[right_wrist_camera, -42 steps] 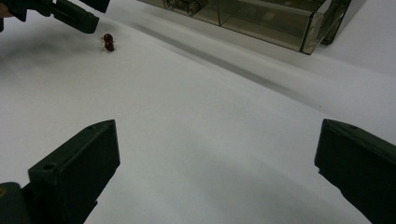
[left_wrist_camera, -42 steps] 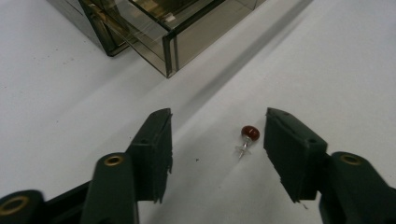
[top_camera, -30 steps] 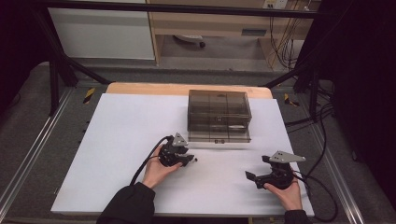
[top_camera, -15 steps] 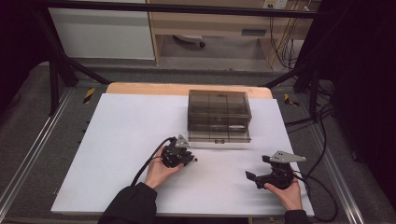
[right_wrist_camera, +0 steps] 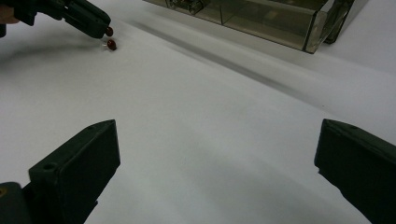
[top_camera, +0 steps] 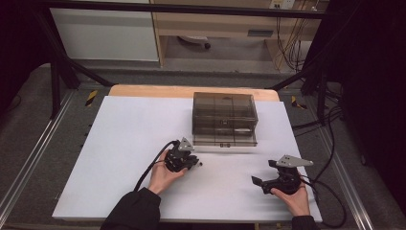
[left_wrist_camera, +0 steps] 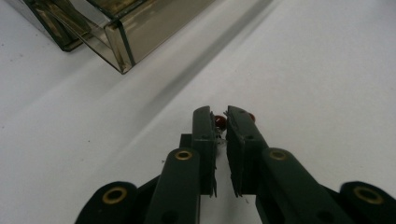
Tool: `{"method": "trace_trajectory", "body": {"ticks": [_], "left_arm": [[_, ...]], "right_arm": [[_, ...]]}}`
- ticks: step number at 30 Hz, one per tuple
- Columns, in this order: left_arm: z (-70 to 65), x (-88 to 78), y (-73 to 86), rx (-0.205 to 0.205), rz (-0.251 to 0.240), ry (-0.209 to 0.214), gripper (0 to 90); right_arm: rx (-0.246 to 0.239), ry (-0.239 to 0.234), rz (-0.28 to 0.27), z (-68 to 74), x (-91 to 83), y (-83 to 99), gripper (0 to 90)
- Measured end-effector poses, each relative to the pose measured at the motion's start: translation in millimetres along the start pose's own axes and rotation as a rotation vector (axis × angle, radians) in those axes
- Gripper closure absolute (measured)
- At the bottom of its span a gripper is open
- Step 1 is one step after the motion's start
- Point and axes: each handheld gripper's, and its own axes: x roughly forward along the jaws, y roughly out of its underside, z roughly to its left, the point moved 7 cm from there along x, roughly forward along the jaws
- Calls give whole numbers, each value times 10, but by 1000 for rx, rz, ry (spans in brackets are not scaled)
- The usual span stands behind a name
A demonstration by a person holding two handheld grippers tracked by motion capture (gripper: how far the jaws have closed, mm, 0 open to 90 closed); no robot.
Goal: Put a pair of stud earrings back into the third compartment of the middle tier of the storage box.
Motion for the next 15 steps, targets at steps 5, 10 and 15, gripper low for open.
{"method": "trace_trajectory", "body": {"ticks": [5, 10, 15], "left_arm": [[-13, -66, -45, -6, -15, -3, 811], [-74, -142, -173, 0, -32, -5, 811], [-147, -164, -291, 6, -44, 0, 812]], "right_arm": [[-2, -2, 0, 1, 2, 0, 8], [2, -3, 0, 4, 0, 0, 8], [1, -3, 1, 5, -2, 0, 8]]}}
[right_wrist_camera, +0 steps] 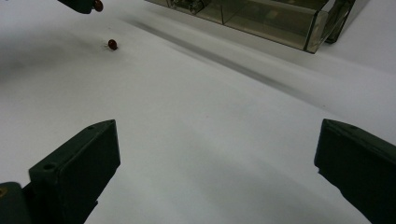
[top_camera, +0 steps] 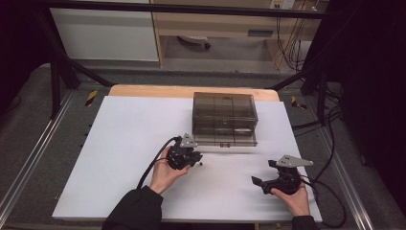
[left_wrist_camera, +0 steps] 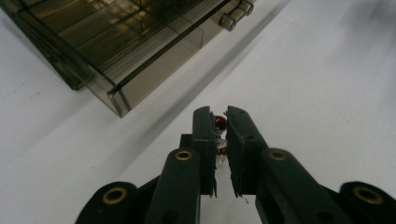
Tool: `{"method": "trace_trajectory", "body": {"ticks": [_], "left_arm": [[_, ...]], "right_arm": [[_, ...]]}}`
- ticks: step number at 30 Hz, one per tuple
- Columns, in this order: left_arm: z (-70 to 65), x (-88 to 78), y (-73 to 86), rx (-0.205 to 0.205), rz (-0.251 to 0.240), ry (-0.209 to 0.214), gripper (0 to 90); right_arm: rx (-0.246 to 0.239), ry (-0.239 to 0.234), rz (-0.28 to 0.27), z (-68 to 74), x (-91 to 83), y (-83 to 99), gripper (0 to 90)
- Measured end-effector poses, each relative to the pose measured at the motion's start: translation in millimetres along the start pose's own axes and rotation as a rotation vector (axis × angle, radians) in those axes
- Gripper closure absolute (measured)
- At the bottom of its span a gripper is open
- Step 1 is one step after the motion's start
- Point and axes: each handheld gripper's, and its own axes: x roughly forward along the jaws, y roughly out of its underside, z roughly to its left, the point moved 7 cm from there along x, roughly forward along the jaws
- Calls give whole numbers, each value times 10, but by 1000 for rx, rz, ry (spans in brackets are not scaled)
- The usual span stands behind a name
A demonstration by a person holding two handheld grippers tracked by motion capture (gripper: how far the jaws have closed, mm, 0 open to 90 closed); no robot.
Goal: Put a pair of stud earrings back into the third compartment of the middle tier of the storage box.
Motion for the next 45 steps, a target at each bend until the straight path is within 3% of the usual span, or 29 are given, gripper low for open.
{"method": "trace_trajectory", "body": {"ticks": [12, 35, 45], "left_arm": [[-126, 53, -277, 20, -12, 8, 812], [-303, 361, -792, 48, -16, 13, 812], [-314, 510, -963, 49, -10, 0, 812]], "right_arm": [[-2, -1, -1, -2, -4, -1, 7], [-2, -1, -2, -2, -11, -2, 7], [-2, -1, -2, -2, -12, -2, 7]]}}
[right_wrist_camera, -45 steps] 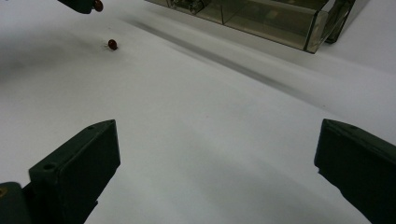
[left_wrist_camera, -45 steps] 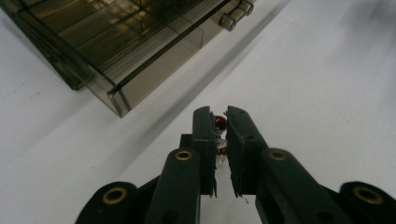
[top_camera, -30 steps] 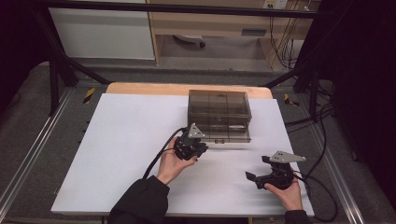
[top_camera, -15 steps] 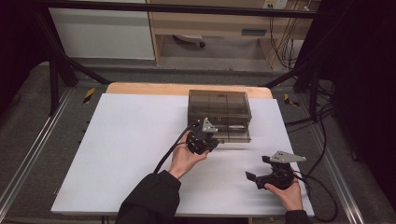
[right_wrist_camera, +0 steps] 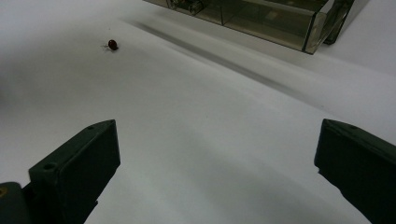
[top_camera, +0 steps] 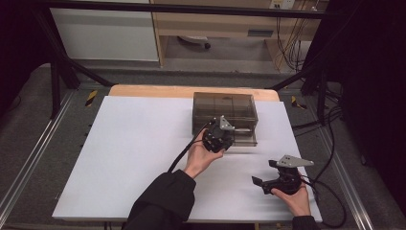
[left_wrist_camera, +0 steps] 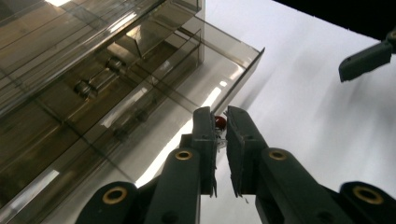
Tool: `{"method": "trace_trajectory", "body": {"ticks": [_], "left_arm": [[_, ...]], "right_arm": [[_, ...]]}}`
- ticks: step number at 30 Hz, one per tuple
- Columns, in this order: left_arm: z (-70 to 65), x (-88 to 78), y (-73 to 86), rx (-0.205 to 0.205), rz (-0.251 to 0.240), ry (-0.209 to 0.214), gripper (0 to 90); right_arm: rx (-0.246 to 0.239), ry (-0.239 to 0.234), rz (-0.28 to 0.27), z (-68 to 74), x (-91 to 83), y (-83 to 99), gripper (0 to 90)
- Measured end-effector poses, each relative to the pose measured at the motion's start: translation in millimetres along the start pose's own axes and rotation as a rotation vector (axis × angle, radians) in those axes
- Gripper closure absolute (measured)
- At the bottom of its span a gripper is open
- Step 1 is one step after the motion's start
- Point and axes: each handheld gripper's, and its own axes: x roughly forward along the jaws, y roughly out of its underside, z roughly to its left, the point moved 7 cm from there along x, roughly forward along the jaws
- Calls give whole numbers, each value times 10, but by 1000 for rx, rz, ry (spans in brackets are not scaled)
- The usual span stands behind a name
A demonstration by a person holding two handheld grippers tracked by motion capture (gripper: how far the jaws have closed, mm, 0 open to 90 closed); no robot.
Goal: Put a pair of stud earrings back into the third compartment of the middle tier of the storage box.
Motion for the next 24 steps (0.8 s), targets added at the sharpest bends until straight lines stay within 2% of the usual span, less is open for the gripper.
{"method": "trace_trajectory", "body": {"ticks": [12, 19, 21, 24], "left_arm": [[21, 206, -155, -7, 13, -19, 812], [26, 309, -193, 0, 18, -26, 812], [19, 355, -204, -12, 11, -21, 812], [40, 448, -188, -8, 19, -35, 811]], "right_arm": [[-3, 0, -2, -3, -8, -4, 7], [-3, 1, -1, -6, -9, 0, 8], [-4, 1, -5, -7, -6, -2, 8], [-3, 1, -2, -6, -6, 3, 7]]}}
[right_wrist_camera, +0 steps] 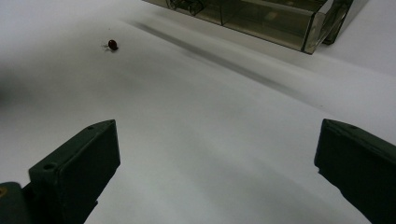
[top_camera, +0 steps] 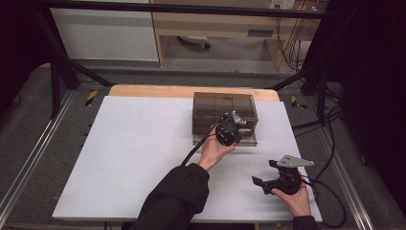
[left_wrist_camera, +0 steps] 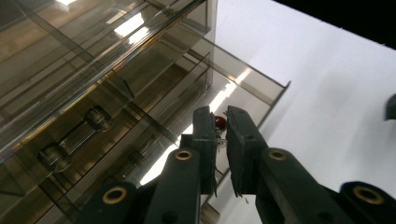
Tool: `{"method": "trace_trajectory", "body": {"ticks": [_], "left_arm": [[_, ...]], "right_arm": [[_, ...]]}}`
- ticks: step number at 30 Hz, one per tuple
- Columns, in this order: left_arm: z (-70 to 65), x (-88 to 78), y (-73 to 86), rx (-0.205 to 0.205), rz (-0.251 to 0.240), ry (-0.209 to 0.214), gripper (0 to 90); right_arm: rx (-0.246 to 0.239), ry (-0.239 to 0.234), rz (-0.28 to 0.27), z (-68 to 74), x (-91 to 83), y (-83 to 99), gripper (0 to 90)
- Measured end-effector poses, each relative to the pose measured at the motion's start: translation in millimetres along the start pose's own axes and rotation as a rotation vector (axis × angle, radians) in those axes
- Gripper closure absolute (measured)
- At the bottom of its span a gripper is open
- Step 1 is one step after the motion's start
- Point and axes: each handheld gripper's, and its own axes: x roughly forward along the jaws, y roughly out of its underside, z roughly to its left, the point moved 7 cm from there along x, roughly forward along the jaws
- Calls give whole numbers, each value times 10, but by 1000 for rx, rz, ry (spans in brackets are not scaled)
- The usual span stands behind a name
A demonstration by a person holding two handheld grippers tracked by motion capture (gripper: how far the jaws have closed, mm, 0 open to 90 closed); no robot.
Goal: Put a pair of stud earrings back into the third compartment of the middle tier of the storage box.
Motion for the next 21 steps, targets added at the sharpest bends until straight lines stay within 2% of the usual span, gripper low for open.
{"method": "trace_trajectory", "body": {"ticks": [10, 15, 19, 20, 21], "left_arm": [[31, 106, 32, 0, 2, -3, 803], [26, 50, 2, -9, -18, 6, 693], [35, -77, -4, -9, -14, 12, 626], [31, -107, 2, -14, -13, 19, 553], [35, -143, 9, -11, -16, 14, 553]], "right_arm": [[2, 0, -2, 0, -6, -1, 7], [-1, 1, -3, -4, -4, 0, 7], [5, -1, -5, -2, -9, -4, 7], [4, 0, -6, -6, -11, -6, 6], [4, 0, -6, -6, -11, -6, 6]]}}
